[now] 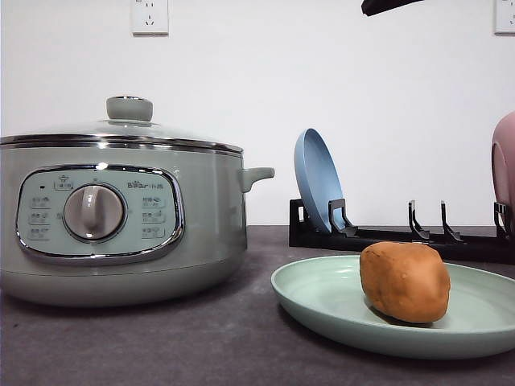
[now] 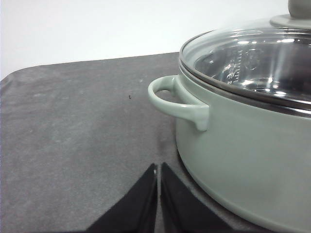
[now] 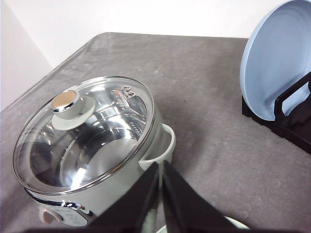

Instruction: Transfer potato from steamer to green plate

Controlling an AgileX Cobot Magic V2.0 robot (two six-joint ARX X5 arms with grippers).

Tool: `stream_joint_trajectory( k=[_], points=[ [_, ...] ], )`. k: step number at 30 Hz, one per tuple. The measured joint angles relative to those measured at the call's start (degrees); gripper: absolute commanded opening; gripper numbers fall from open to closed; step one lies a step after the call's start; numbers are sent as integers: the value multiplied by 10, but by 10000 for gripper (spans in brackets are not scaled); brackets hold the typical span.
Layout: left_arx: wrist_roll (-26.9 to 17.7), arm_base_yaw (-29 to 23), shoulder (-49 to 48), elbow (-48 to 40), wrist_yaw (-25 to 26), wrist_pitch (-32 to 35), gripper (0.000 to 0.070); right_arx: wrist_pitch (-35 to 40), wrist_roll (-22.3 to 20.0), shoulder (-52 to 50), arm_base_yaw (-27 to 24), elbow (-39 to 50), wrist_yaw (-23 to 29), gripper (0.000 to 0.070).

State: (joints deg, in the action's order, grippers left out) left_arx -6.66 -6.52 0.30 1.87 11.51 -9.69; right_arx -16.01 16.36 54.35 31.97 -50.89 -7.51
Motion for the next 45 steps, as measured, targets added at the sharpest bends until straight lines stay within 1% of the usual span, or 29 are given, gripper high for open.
stream_joint_trajectory(
  k=[9,12,15,19,23,27,32,37,41,45],
  points=[
    [1,0,0,0,0,0,3,0,-2,0,0,0,0,0],
    [1,0,0,0,0,0,3,0,-22,-4,-11,0,21,0],
    [2,0,0,0,0,0,3,0,-39,-17,-44,0,48,0],
    [1,0,0,0,0,0,3,4,-52,-49,-113,14,52,0],
    [2,0,0,0,0,0,3,23,-62,-109,-193,67,52,0],
    [1,0,0,0,0,0,3,96,-72,-183,-263,143,43,0],
    [1,0,0,0,0,0,3,166,-79,-289,-323,251,41,0],
    [2,0,0,0,0,0,3,192,-83,-376,-351,352,41,0],
    [2,0,0,0,0,0,3,193,-87,-436,-355,419,41,0],
    [2,0,0,0,0,0,3,195,-88,-475,-355,459,40,0]
  ],
)
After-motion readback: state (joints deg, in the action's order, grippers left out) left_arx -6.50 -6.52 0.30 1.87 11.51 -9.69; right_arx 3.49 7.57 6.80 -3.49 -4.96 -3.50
